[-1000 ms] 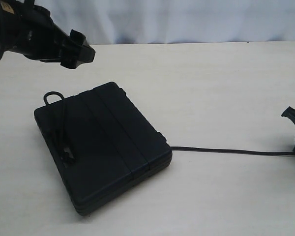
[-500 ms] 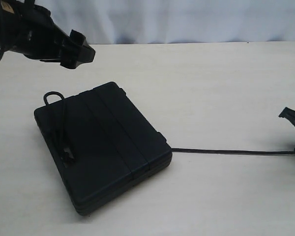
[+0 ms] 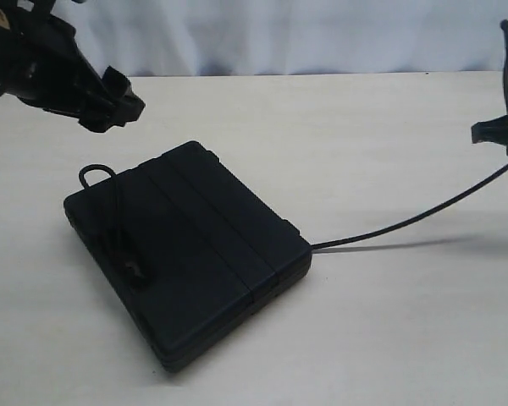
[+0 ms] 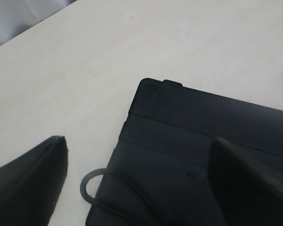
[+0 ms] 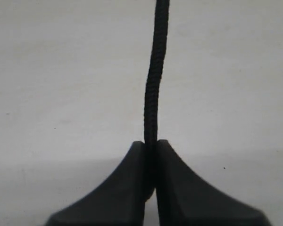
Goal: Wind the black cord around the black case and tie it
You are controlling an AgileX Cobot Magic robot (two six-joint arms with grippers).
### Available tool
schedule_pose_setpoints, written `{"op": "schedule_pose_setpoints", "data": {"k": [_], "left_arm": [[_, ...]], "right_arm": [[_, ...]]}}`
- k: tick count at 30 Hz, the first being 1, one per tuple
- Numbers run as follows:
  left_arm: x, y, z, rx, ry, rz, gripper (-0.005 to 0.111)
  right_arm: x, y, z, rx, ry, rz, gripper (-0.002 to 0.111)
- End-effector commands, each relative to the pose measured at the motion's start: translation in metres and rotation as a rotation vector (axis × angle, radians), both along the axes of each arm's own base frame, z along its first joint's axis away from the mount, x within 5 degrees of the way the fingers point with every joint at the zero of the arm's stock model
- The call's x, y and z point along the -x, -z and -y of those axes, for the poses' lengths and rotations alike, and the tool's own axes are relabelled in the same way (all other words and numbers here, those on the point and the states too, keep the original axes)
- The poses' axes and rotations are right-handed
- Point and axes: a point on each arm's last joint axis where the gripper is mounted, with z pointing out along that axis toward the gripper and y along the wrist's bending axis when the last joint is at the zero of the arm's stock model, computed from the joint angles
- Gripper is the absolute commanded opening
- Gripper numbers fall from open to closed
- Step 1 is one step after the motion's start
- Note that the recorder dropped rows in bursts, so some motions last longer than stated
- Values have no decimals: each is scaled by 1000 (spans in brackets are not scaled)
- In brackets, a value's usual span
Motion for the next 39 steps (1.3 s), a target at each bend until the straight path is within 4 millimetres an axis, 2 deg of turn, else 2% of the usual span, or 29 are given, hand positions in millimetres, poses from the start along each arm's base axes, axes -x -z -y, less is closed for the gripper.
{"op": "schedule_pose_setpoints", "data": {"k": [1, 6, 9, 13, 18, 21, 25, 30, 39], "left_arm": [[12, -11, -6, 15, -51, -47, 75], [25, -12, -11, 24, -111, -153, 75], [22, -1, -13, 11, -158, -168, 75], [8, 31, -15, -31, -234, -178, 75], [-12, 70, -6, -39, -273, -248, 75], [-20, 91, -3, -52, -290, -295, 75], [-23, 107, -2, -67, -314, -343, 75], [-24, 110, -1, -14, -404, -370, 75], [-23, 110, 1, 31, -436, -397, 75]], "right_arm": [[-1, 2, -20, 43, -123, 18, 4], [0, 2, -58, 69, -291, 73, 4], [3, 0, -84, 80, -392, 99, 4], [8, 0, -105, 85, -468, 111, 4], [14, 0, -121, 89, -528, 112, 4], [16, 0, -125, 92, -544, 109, 4], [16, 0, -125, 91, -543, 106, 4], [16, 0, -125, 90, -543, 108, 4], [17, 1, -125, 85, -538, 101, 4]]}}
